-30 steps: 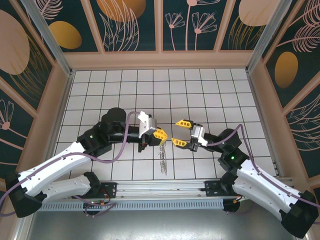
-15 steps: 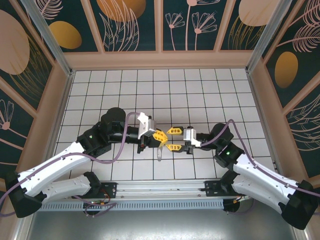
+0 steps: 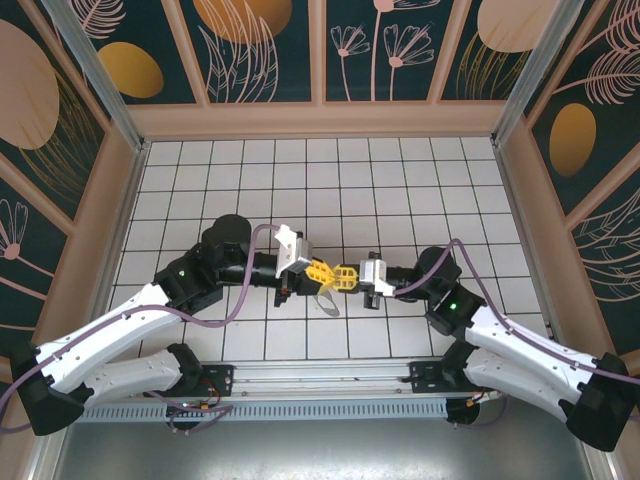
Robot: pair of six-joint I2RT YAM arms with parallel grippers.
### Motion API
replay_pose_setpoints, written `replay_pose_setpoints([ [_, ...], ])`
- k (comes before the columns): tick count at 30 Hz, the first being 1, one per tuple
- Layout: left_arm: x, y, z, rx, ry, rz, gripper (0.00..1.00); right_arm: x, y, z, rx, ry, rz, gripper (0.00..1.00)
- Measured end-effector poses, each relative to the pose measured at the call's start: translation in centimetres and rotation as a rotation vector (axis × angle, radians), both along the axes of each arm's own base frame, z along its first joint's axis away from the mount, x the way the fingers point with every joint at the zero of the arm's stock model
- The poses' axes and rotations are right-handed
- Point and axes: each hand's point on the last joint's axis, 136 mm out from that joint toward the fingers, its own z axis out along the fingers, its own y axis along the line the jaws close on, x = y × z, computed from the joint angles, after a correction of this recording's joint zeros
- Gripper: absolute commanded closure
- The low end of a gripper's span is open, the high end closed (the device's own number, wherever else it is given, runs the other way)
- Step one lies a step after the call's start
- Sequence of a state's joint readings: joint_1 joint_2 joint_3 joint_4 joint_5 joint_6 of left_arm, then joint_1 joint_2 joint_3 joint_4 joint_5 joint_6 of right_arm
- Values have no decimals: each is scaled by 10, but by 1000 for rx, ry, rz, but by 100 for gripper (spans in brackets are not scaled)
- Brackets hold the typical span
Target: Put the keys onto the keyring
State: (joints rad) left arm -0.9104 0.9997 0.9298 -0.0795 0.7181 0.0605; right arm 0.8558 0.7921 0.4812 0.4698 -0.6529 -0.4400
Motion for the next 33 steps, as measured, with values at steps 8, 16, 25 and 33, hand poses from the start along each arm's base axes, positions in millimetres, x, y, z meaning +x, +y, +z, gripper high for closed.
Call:
replay_pose_setpoints([
  [8,7,-1,10,-39,-23,27,100,10,-15,9,51,-26,-125,100],
  [16,13,-2,11,-60,-17,61,100,13,-16,5,47,-40,-183,100],
  [25,14,-3,10,-75,2,66,100,11,3,-13,-30,-110,-262,100],
  [33,17,-4,16,-107,-3,79,100,13,12,-25,-97,-197,-352,100],
])
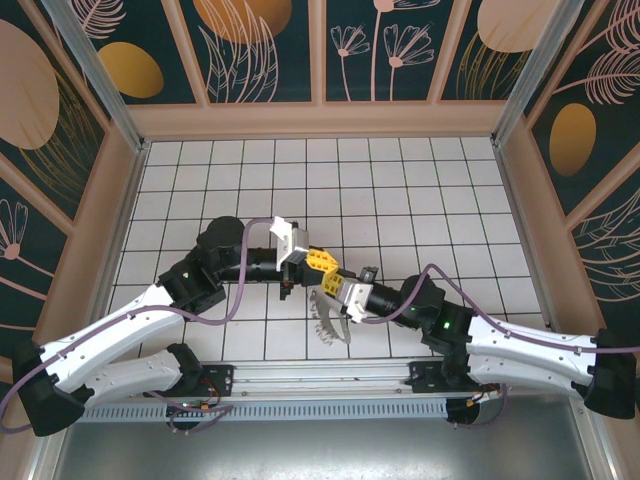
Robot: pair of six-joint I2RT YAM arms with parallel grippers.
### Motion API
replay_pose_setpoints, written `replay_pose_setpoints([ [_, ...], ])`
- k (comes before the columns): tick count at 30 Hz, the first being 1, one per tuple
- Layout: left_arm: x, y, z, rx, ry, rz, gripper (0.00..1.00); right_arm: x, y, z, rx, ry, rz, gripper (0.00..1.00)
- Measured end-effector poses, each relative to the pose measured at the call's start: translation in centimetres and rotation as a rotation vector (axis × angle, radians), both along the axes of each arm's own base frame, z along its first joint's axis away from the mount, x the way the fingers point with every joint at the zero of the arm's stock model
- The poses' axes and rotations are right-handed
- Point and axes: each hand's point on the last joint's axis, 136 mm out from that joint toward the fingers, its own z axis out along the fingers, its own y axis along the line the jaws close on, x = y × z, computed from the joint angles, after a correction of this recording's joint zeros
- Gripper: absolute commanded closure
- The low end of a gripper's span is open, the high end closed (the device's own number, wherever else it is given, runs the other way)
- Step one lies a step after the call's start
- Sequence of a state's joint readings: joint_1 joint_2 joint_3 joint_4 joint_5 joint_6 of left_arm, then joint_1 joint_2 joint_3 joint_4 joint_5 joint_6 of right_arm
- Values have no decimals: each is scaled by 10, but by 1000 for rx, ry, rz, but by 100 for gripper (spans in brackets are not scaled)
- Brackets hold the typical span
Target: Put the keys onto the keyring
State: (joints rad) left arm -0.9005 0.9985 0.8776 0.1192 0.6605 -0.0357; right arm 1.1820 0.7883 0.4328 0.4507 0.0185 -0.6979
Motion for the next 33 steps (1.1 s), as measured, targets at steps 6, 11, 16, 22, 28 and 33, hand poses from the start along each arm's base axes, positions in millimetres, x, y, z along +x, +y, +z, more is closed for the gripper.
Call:
replay_pose_setpoints([
  [6,-1,3,9,-28,-20,7,100,4,-3,0,-2,-2,-23,100],
  [11,1,7,9,-32,-25,29,100,13,-9,4,16,8,-55,100],
  [16,11,11,1,-21,-23,107,100,23,-13,-3,-10,42,-89,100],
  [22,44,20,-15,11,-13,308,77,48,-17,-3,-27,106,-162,100],
  [28,79,31,-46,66,29,513,49,91,-15,-10,-85,223,-272,100],
  [33,105,41,-83,137,88,676,20,126,-10,-12,-116,328,-349,100],
])
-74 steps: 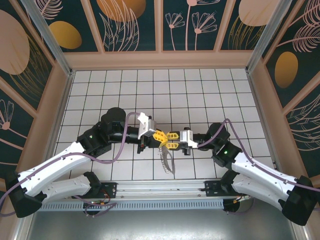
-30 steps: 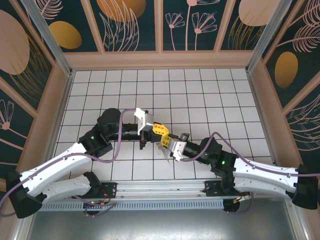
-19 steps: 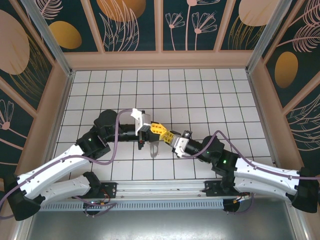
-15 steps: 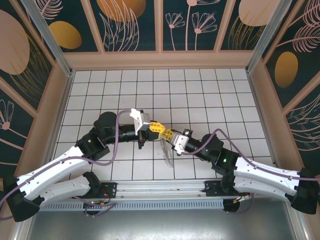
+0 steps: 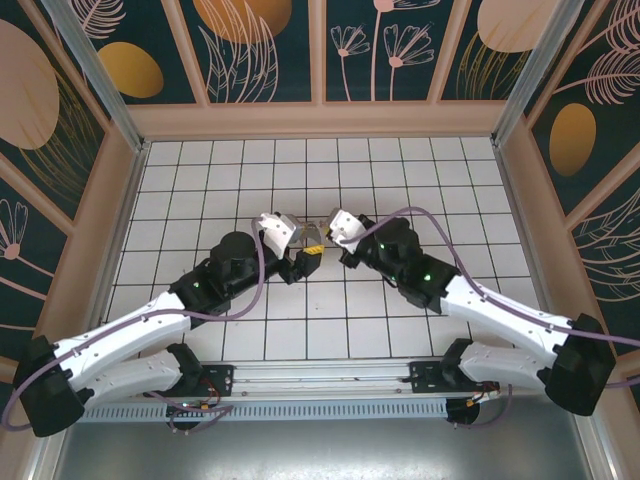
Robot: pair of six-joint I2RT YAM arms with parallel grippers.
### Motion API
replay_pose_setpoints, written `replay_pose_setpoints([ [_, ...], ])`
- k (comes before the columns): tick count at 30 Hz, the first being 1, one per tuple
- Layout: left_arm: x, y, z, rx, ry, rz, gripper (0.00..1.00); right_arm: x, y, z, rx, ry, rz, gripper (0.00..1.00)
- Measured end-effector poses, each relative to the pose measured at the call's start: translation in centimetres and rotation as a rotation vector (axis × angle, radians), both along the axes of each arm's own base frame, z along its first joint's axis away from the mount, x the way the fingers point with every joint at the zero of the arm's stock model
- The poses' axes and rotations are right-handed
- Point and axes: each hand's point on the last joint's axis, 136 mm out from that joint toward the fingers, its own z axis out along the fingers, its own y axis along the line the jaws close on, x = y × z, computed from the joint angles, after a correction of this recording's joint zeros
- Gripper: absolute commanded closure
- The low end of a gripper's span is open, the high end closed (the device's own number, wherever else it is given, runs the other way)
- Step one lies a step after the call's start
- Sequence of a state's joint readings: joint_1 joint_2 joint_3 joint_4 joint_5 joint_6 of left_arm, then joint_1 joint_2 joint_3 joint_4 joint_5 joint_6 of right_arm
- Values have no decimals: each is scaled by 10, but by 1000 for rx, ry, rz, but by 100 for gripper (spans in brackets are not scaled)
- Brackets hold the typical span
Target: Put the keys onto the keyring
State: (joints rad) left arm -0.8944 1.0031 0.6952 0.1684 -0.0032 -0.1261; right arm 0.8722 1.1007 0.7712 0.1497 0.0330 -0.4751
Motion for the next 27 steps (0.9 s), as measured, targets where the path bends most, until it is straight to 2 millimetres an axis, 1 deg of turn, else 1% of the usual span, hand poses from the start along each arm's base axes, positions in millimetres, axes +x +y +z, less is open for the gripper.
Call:
replay_pose_setpoints([
  [3,13,8,-10,12,25,88,13,26,-7,-2,19,65,-63,100],
  [7,31,29,-22,6,60,224,2,66,-19,-9,58,155,-139,100],
  [11,44,53,-46,20,106,342,2,104,-18,-26,67,242,-181,100],
  [14,45,56,-56,34,123,358,2,130,-12,-43,71,301,-196,100],
  [19,47,54,-60,34,134,361,1,161,4,-68,91,384,-185,100],
  [23,45,56,-65,28,142,364,2,177,20,-88,108,440,-158,100],
  [27,44,61,-71,32,148,383,2,193,23,-106,120,484,-164,100],
])
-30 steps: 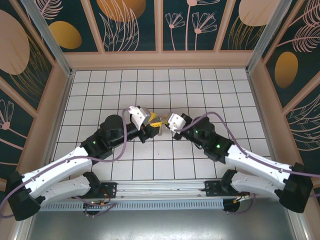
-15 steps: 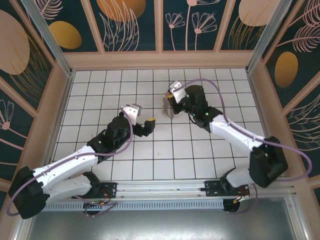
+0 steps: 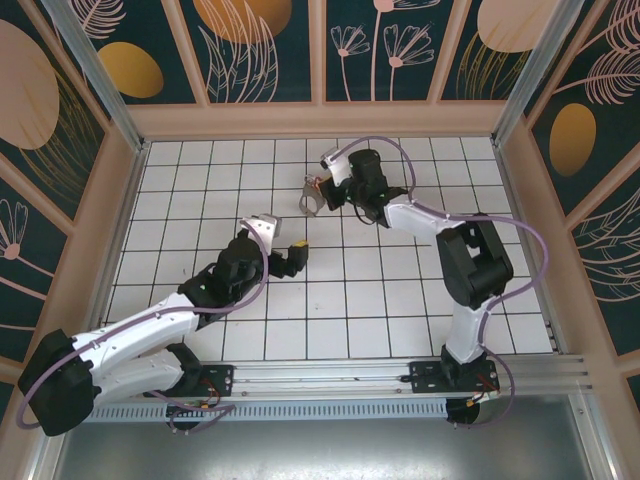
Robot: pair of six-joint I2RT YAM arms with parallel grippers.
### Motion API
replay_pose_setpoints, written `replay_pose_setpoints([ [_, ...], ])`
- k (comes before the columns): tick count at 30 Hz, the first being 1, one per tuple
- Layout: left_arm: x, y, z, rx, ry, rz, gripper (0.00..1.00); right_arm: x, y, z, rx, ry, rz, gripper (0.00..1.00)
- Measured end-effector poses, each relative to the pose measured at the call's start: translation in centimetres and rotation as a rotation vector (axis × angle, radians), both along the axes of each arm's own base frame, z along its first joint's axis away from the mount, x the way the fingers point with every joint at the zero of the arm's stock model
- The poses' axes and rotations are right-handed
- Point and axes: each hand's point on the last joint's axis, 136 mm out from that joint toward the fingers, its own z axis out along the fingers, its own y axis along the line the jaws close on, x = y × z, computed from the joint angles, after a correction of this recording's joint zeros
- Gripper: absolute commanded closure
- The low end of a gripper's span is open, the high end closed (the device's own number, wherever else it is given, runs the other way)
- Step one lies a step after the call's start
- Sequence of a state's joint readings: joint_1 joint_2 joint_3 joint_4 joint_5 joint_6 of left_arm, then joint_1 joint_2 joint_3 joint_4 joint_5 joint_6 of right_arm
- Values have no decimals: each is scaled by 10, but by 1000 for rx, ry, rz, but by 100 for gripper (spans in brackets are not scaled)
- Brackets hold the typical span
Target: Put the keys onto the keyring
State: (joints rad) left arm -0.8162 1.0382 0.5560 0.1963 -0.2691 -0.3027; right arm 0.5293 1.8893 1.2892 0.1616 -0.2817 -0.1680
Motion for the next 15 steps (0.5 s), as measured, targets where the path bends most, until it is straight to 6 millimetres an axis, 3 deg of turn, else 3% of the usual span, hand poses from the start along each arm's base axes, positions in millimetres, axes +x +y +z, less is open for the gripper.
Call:
replay_pose_setpoints([
  [4,2,6,0,8,-6,32,1,8,-1,-10,21,25,-17,100],
  [9,4,10,-1,19,-8,55,1,4,-2,-15,63,39,-30,100],
  [15,5,8,-7,28,3,53,2,-42,-22,-53,52,142,-53,100],
])
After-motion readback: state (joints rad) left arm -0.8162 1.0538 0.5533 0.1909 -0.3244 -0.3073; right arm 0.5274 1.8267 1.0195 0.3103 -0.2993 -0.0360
